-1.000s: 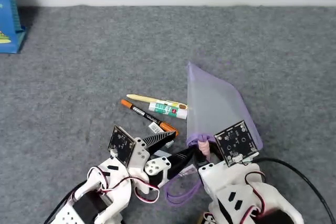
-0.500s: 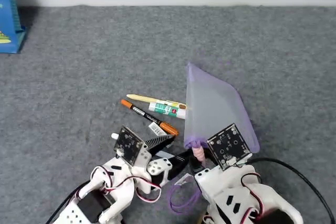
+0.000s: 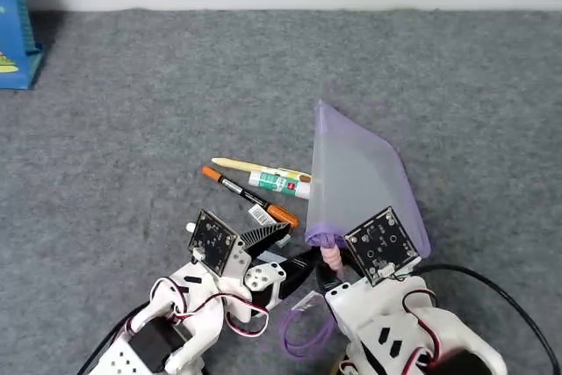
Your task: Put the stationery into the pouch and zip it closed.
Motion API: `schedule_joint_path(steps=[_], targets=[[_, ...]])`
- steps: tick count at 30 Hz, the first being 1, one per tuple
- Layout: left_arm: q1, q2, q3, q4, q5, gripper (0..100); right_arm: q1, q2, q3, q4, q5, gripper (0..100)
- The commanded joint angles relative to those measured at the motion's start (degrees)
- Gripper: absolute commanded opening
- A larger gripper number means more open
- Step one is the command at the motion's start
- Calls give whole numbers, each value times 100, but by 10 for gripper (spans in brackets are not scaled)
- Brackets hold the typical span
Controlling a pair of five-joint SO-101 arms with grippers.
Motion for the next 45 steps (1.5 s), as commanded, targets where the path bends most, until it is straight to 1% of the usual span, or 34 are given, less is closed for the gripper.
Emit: schedule_joint_path(steps=[1, 6, 11, 19, 24, 29, 33, 38, 43, 45], targets=[[-35, -62, -347, -141, -53, 195, -66, 22, -325, 22, -62, 8], [26, -62, -347, -132, -53, 195, -66, 40, -325, 22, -62, 8], [536, -62, -356, 44, -53, 195, -66, 48, -316, 13, -62, 8], [519, -62, -567, 70, -35, 195, -66, 13, -167, -4, -62, 8], [176, -62, -593, 88, -44, 195, -66, 13, -193, -31, -53, 8], [158, -62, -796, 580, -35, 195, -48, 13, -193, -215, -53, 8], [149, -62, -1112, 844, -18, 195, 268, 13, -193, -347, -26, 8], [123, -62, -989, 782, 79, 195, 127, 13, -202, -215, -44, 8], [105, -62, -576, 220, 62, 195, -207, 13, -211, -84, -53, 8], [-18, -62, -462, 53, 62, 195, -277, 13, -211, -57, -53, 8]])
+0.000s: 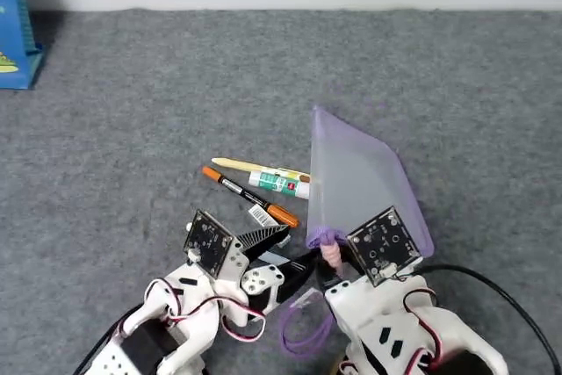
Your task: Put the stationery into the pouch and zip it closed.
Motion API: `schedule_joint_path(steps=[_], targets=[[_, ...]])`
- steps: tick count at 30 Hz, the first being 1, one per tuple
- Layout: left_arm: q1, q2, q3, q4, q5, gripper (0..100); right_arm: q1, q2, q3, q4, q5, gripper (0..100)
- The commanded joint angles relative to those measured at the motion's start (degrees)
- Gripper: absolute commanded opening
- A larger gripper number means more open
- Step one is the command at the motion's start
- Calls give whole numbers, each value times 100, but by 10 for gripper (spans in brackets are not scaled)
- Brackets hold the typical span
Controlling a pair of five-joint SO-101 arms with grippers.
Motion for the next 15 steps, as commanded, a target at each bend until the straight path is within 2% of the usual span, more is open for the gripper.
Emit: schedule_joint_path(steps=[1, 6, 15], targets=[[-220, -70, 22, -448, 44, 195, -163, 22, -211, 40, -62, 8], [-651, -70, 119, -721, 44, 195, -180, 22, -211, 40, -62, 8], [-316, -62, 330, -721, -97, 190, -189, 22, -211, 31, -62, 8]])
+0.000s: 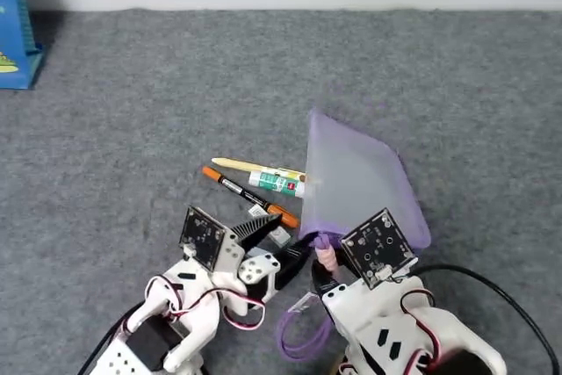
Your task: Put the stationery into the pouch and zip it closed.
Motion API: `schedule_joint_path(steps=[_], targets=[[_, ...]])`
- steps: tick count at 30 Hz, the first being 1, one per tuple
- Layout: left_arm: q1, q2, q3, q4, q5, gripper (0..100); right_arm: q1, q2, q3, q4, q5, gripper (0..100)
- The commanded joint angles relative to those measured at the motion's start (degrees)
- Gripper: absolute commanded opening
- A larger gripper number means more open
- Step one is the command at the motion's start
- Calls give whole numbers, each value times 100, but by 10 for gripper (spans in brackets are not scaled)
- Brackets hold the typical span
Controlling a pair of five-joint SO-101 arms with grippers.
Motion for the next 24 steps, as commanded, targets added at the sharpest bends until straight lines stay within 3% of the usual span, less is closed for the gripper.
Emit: schedule_joint_path(steps=[1, 9, 19, 24], targets=[[53, -62, -48, -158, -105, 178, -75, 22, -211, 13, -62, 8], [53, -62, -40, -158, -369, 12, -75, 22, -211, 13, -18, 8], [44, -70, 84, -158, -369, 13, -13, 22, -211, -31, -9, 7], [-264, -70, 66, -158, -273, 12, 998, 13, -211, -48, 563, 7]])
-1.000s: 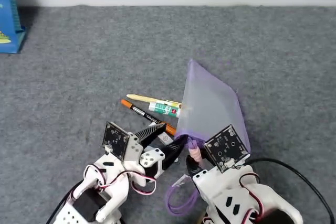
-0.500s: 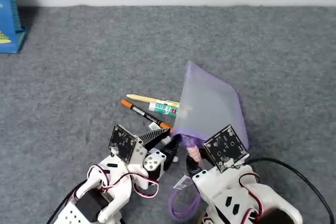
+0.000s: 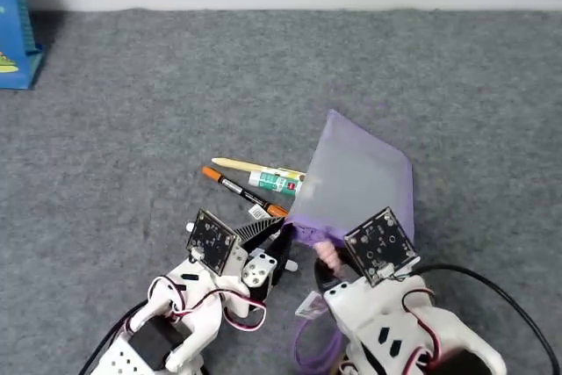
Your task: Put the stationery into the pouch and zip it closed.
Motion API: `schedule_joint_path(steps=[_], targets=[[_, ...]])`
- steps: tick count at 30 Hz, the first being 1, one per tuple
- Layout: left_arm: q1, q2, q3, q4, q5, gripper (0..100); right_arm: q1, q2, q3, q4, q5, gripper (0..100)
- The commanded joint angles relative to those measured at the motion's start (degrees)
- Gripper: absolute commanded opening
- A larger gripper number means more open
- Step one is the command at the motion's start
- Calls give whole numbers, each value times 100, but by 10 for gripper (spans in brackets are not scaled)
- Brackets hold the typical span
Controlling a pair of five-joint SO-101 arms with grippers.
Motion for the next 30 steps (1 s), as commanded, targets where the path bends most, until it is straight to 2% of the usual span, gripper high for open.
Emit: schedule_joint_path(steps=[1, 7, 15, 19, 26, 30], targets=[[-360, -62, -92, -167, 123, 12, 892, 13, -229, -48, 536, 7], [-589, -62, -92, -273, 167, 12, 2123, 13, -527, -40, 1301, 7], [-598, -62, -101, -264, 185, 12, 3793, 13, -624, -4, 1960, 7], [-598, -62, -101, -255, 185, 12, 4400, 13, -624, -31, 2277, 7], [-598, -62, -75, -255, 167, 12, 4857, 13, -1011, 92, 2330, 7], [-545, -62, -84, -88, 149, 12, 4664, 13, -1275, 426, 2312, 7]])
